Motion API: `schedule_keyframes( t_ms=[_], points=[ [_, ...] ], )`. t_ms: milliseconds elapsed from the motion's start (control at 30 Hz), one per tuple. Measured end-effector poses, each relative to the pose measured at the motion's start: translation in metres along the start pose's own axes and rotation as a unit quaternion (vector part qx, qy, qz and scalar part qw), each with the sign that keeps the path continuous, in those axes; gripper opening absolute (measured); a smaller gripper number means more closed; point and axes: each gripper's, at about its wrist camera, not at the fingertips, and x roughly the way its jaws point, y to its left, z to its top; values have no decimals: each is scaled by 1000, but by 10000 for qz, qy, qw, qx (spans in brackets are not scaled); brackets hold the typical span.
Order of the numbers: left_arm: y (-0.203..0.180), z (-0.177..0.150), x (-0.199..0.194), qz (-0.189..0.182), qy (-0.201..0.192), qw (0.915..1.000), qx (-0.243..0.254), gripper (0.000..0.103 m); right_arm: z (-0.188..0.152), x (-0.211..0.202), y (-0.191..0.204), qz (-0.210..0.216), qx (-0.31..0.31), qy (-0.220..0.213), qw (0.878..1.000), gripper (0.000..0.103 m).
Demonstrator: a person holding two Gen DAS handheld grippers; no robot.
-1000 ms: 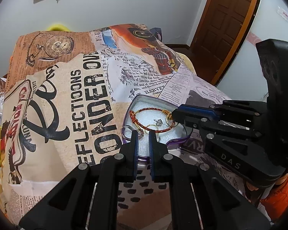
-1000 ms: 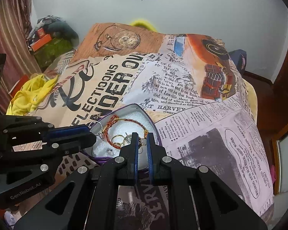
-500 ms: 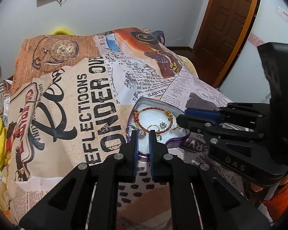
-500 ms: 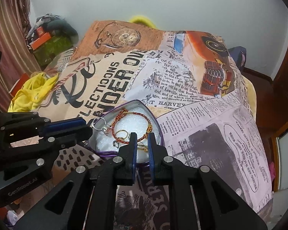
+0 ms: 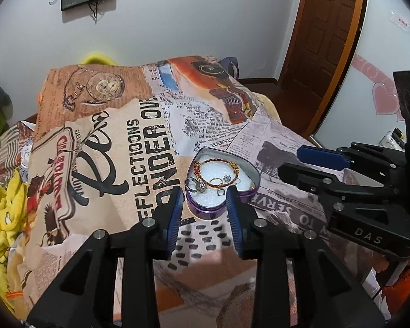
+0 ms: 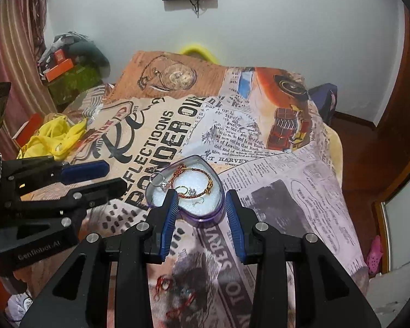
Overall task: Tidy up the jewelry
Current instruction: 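Open the left tool to drop the charm while the right tool releases the ring, then move both tools from the tin back to the red beaded string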
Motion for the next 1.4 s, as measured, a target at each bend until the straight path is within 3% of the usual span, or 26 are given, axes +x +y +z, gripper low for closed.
schedule_keyframes(
  t_ms=[333, 567, 1000, 1400],
  points=[
    [-5, -19, -28, 18, -1, 10000, -31, 34, -20, -31, 5, -170, -24, -98, 9998, 33],
    [-10, -42, -29, -34, 230, 9997, -38, 35, -44, -36, -1, -146, 180, 83, 9997, 33],
    [-23, -74, -16, -80, 618, 9980, 142, 35, -92, -7, 8, 49, 240, 711, 9972, 33],
    [-19, -76, 6, -92, 829, 9965, 83, 35, -94, 24, 10, 208, -22, 735, 9971, 33]
  ],
)
